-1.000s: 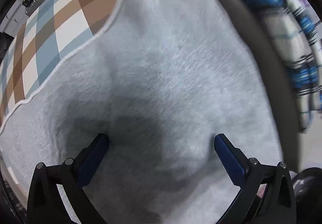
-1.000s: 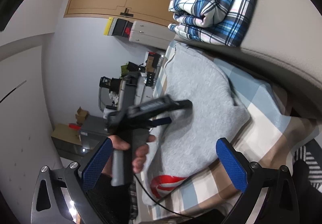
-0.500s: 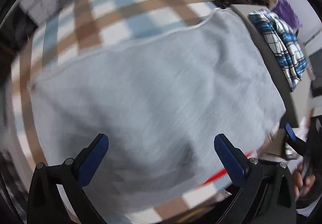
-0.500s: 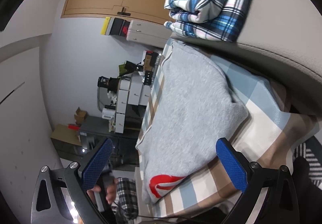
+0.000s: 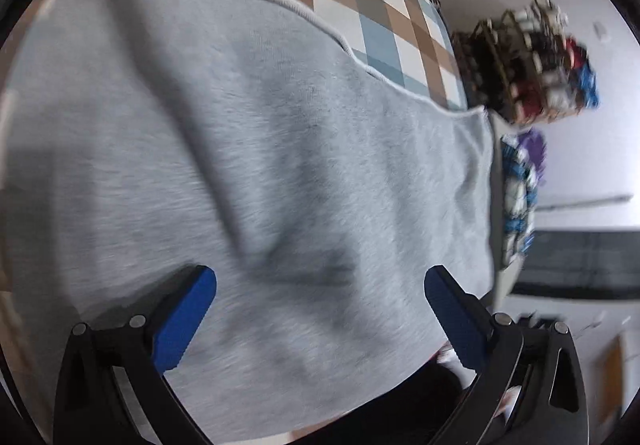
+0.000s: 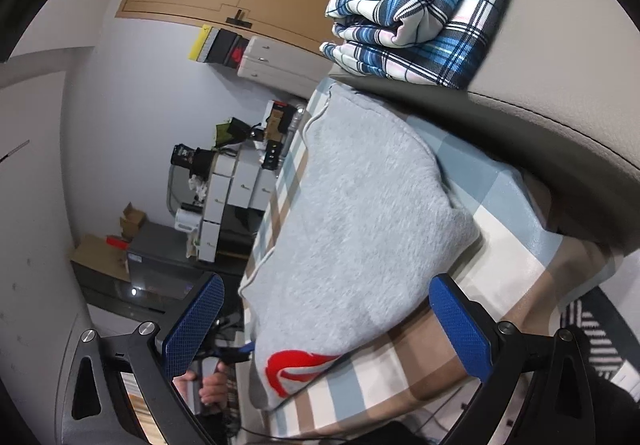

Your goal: Fold large clothes

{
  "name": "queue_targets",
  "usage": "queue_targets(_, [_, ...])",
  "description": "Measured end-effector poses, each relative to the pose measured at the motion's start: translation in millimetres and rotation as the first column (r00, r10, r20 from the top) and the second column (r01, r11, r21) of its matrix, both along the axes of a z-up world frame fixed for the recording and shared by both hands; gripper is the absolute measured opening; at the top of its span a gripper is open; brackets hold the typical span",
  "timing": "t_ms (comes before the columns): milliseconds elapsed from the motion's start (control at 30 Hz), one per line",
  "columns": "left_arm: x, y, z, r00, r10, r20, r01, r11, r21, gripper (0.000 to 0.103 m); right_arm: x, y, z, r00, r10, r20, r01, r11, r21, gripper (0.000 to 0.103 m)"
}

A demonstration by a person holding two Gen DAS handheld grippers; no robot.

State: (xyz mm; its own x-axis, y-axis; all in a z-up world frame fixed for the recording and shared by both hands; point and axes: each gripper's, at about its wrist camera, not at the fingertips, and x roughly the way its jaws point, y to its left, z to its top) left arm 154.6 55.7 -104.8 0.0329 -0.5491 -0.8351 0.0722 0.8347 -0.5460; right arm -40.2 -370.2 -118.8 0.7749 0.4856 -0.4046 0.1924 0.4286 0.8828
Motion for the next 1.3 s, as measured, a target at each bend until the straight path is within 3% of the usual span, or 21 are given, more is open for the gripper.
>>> queue_targets(133, [-3.0,15.4,-22.1,0.998,-0.035,0.051,0.033,0.999,0.039,0.101,3.6,1.7,-4.6,1.0,0.012,-0.015,-0.011,1.0,0.024,0.103])
queue_targets(233, [-12.1,42.7,-18.0,0.998,-0.003,0.065,0.006,0.999,-0.042,0.101,5.7,5.8,-2.5,1.0,0.028,-0.012,-0.028,1.0,0.004,0.103])
queue_targets(367, [-17.9,44.5,-11.1,0.997,0.031,0.072,-0.028,0.999,-0.036,0.101,9.6,13.7,-1.0,0.997,0.069,-0.018,-0.07,0.997,-0.021,0.103])
queue_targets(467, [-39.7,31.3,9.9,0.992,-0.038,0.117,0.049,0.995,-0.089,0.101,14.0,22.8,-4.7,0.991,0.13,-0.013,-0.13,0.991,0.012,0.103])
queue_targets(600, [-61.1,-23.4,29.1,0.967,-0.155,0.203,0.18,0.977,-0.11,0.101,25.9,34.5,-15.6,0.982,0.182,-0.052,-0.179,0.982,0.057,0.103])
queue_targets(733, [-71.4,-62.0,18.6,0.96,-0.175,0.22,0.21,0.967,-0.148,0.101,40.4,50.7,-20.8,0.97,0.216,-0.114,-0.216,0.976,0.02,0.103])
queue_targets(833, [-75.4,-64.2,4.2,0.953,-0.178,0.247,0.217,0.966,-0.139,0.101,46.0,65.2,-21.9,0.952,0.227,-0.205,-0.24,0.97,-0.042,0.103])
queue_targets(900, [-75.2,-52.6,3.1,0.953,-0.149,0.264,0.199,0.965,-0.172,0.101,47.6,72.3,-22.4,0.948,0.246,-0.203,-0.26,0.965,-0.043,0.103])
queue_targets(1100, [-67.3,-18.4,1.5,0.97,-0.081,0.228,0.153,0.934,-0.322,0.101,67.3,72.6,-23.9,0.95,0.171,-0.263,-0.205,0.973,-0.109,0.103])
queue_targets(1300, [-61.1,-8.1,-1.0,0.983,-0.044,0.179,0.111,0.918,-0.382,0.101,104.0,71.1,-22.2,0.963,0.094,-0.253,-0.135,0.979,-0.152,0.103])
